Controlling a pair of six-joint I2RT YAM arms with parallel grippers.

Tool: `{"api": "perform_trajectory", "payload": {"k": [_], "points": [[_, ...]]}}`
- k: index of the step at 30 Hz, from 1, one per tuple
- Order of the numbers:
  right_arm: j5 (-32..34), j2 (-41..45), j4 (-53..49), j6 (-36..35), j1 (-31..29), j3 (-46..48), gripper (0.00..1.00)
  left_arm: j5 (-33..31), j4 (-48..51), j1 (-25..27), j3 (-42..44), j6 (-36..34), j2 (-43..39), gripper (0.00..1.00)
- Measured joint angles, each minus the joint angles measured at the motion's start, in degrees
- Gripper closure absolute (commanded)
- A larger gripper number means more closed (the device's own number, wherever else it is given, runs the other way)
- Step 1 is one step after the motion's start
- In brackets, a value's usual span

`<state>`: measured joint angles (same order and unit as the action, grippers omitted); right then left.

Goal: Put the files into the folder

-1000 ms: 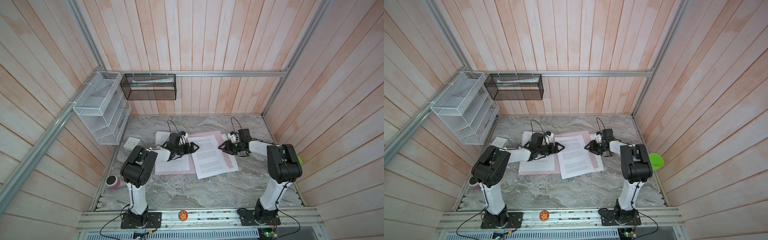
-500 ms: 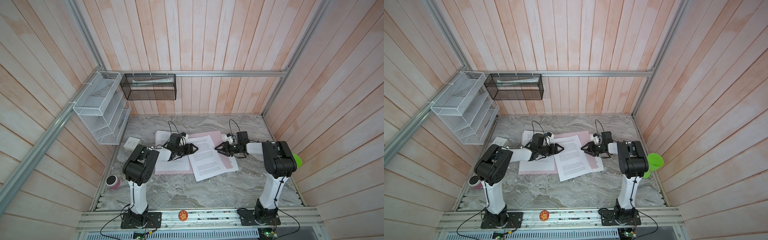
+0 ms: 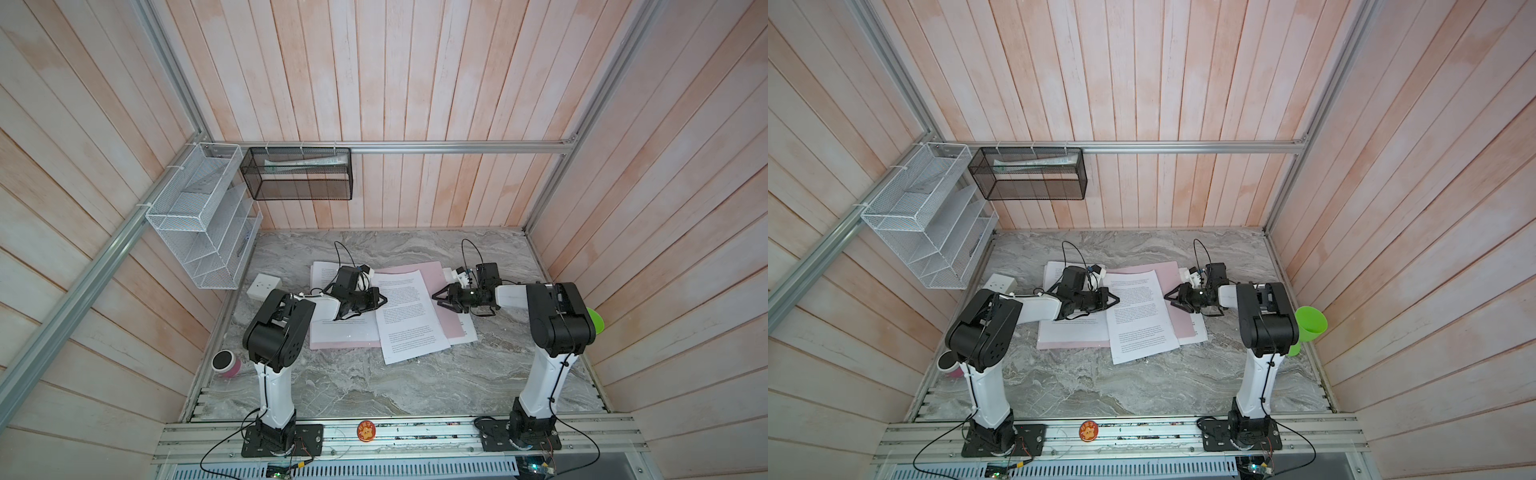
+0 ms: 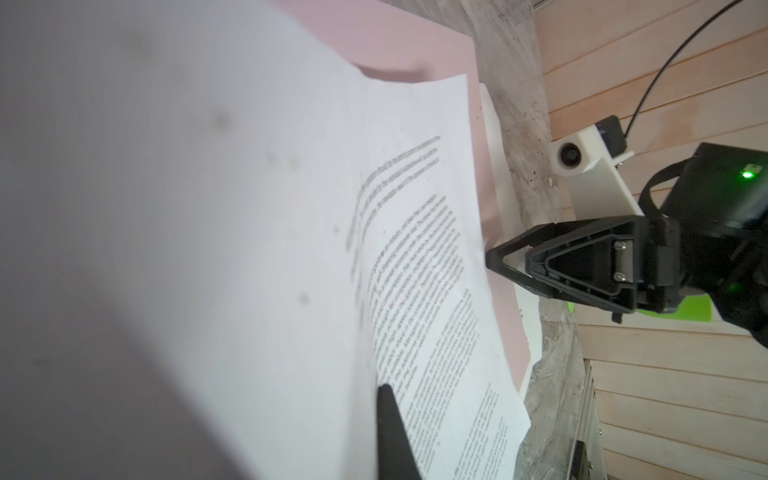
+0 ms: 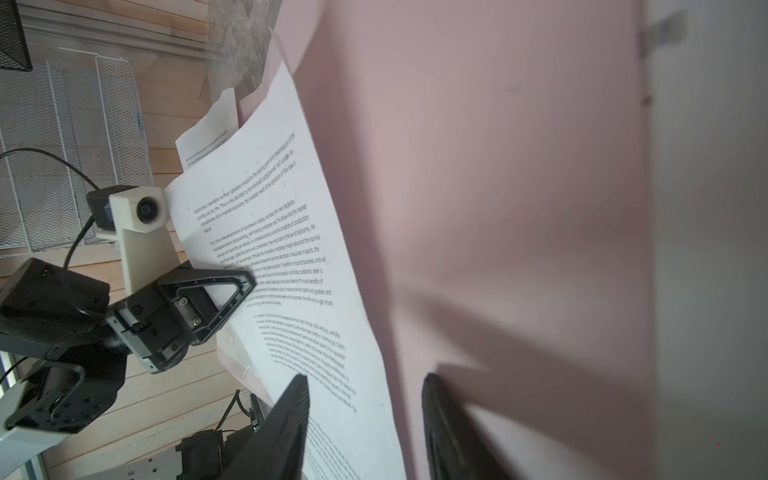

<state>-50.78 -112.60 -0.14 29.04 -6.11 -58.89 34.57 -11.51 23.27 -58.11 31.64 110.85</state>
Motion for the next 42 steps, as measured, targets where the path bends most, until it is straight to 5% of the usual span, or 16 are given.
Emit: {"api": "perform_trajectory", "payload": {"k": [9, 20, 23, 25, 26, 31, 32, 42], "points": [[-0.70, -0.24, 0.87, -1.88, 0.57, -0.74, 0.44, 4.42, -2.01, 0.00, -0.20, -3.98, -2.93, 1.00], [-10.64, -1.03, 11.52, 1.75, -0.59, 0.87, 0.45, 12.11, -9.55, -0.85, -0.17, -2.16, -2.80, 1.00], [-13.88, -1.09, 14.01, 2.71, -2.12, 0.90, 0.55, 13.92, -12.09, -1.29, -0.20, -0.66, -2.03, 1.00], [-15.58, -1.09, 15.61, 3.65, -3.13, 0.96, 0.92, 14.73, -12.46, -1.51, -0.44, -0.07, -1.29, 1.00], [-16.22, -1.09, 16.09, 4.00, -3.43, 0.96, 1.00, 14.78, -12.41, -1.51, -0.68, 0.11, -0.92, 0.94], [-17.18, -1.09, 17.20, 6.62, -3.50, 1.01, 1.00, 14.43, -10.93, -1.75, -2.21, 0.26, -0.04, 0.07], [-17.03, -1.09, 17.33, 7.08, -3.45, 1.01, 1.00, 14.08, -10.47, -1.84, -2.45, 0.07, -0.04, 0.00], [-10.27, 0.20, 18.14, 12.63, -1.75, 2.36, 1.00, 7.96, -5.40, -4.57, -2.89, -1.95, -2.89, 0.00]]}}
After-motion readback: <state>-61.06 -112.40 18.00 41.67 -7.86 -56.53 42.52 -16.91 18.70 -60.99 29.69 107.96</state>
